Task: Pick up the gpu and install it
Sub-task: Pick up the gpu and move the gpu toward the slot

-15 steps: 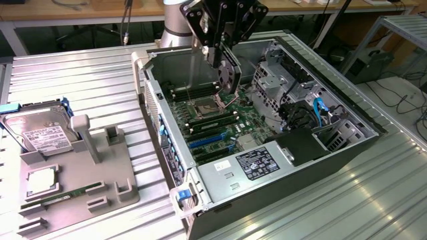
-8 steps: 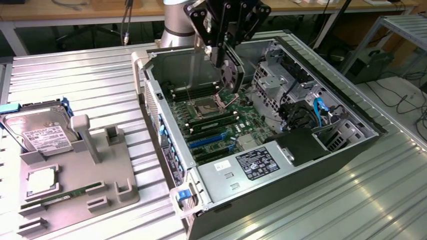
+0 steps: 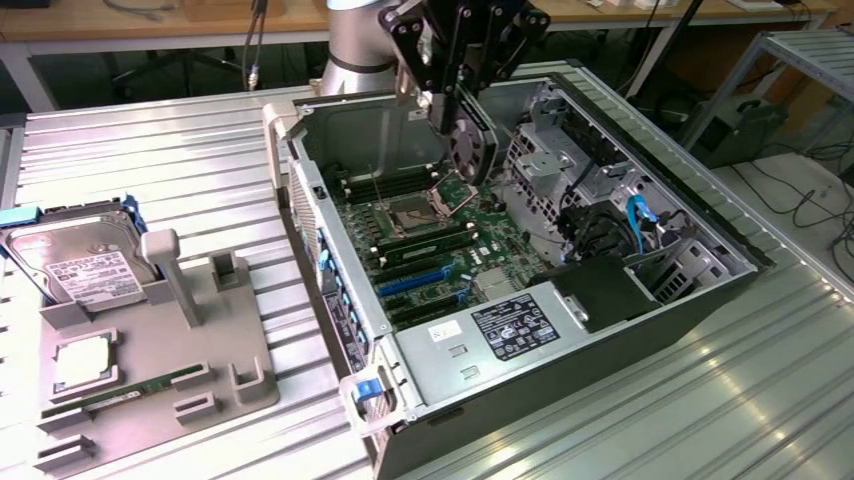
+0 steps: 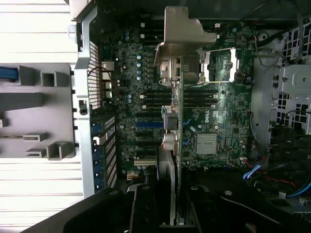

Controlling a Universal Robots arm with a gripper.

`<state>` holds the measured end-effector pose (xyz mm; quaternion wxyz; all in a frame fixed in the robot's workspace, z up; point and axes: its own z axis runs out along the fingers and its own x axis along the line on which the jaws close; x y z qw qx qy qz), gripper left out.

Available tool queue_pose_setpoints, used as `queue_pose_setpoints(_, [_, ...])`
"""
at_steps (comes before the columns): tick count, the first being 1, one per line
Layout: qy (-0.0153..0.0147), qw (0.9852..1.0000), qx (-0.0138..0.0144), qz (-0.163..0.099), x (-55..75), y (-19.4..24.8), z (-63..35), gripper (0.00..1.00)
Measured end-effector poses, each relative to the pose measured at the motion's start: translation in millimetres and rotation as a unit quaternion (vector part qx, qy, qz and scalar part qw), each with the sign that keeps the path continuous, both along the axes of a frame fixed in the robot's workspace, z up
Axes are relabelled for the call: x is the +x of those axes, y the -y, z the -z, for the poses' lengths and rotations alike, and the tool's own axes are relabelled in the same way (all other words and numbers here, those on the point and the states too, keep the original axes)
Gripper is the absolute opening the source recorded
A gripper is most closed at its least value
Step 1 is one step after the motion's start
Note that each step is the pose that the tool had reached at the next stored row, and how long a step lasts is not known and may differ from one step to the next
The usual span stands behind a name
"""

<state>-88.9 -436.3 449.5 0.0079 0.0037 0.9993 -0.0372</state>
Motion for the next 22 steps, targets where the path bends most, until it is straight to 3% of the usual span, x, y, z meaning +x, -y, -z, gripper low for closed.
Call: queue_pose_setpoints(22, [0.0,1.0,0.0,0.0,34.1,0.0,1.2,0.27])
